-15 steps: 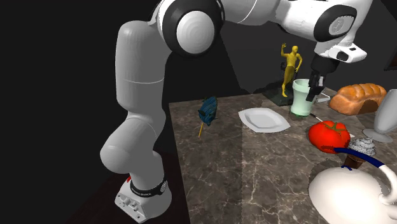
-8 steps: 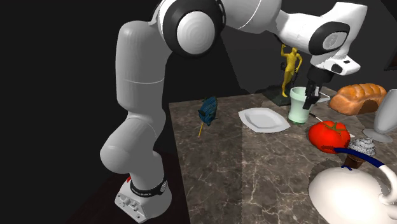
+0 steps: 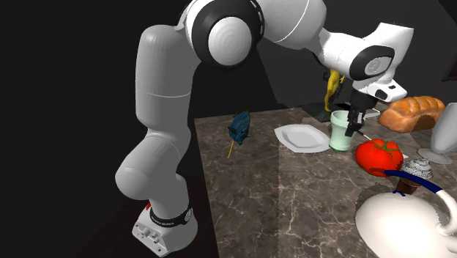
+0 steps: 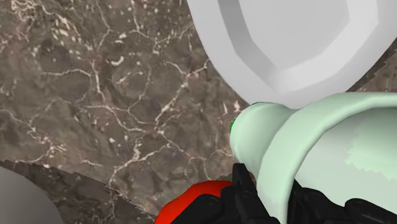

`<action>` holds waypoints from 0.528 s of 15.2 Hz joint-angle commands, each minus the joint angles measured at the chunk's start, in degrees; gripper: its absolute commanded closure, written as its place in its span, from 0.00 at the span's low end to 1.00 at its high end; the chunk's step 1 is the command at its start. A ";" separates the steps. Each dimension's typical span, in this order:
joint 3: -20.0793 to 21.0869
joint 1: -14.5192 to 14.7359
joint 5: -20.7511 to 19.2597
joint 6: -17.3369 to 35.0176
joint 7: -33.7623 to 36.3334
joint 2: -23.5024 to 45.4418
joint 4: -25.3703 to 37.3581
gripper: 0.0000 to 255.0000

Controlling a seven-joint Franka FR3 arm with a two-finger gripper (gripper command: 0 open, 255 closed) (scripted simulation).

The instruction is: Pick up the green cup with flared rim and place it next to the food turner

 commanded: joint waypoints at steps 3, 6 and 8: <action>-0.14 0.07 -0.32 2.29 -0.02 0.70 -1.61 1.00; -0.14 0.07 -0.32 2.29 -0.02 0.71 -1.60 1.00; -0.14 0.08 -0.32 2.29 -0.02 0.71 -1.60 1.00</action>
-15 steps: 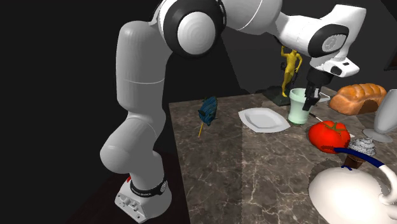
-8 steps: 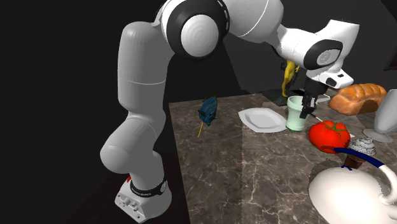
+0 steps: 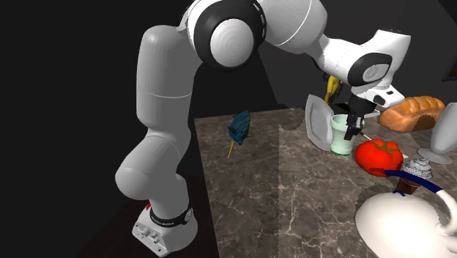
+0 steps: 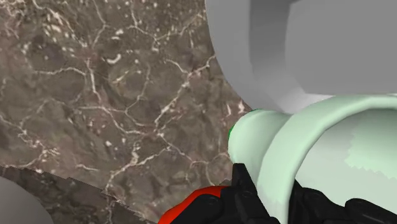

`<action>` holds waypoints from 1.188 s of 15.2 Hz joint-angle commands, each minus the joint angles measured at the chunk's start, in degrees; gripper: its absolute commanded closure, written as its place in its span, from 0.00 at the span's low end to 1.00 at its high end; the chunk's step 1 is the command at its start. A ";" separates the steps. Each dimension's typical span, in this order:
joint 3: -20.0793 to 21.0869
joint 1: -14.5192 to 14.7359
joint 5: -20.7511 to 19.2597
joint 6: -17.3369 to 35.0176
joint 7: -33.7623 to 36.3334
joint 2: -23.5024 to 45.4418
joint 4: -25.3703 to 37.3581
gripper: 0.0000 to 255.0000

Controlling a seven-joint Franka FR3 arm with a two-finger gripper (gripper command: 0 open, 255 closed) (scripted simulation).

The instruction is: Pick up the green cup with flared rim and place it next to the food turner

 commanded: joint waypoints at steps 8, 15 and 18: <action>0.09 -0.21 0.40 -1.69 -0.26 -0.72 0.91 0.00; 0.18 -0.78 1.29 -6.51 -0.83 -2.51 4.08 0.00; 0.18 -0.78 1.29 -6.51 -0.83 -2.51 4.08 0.00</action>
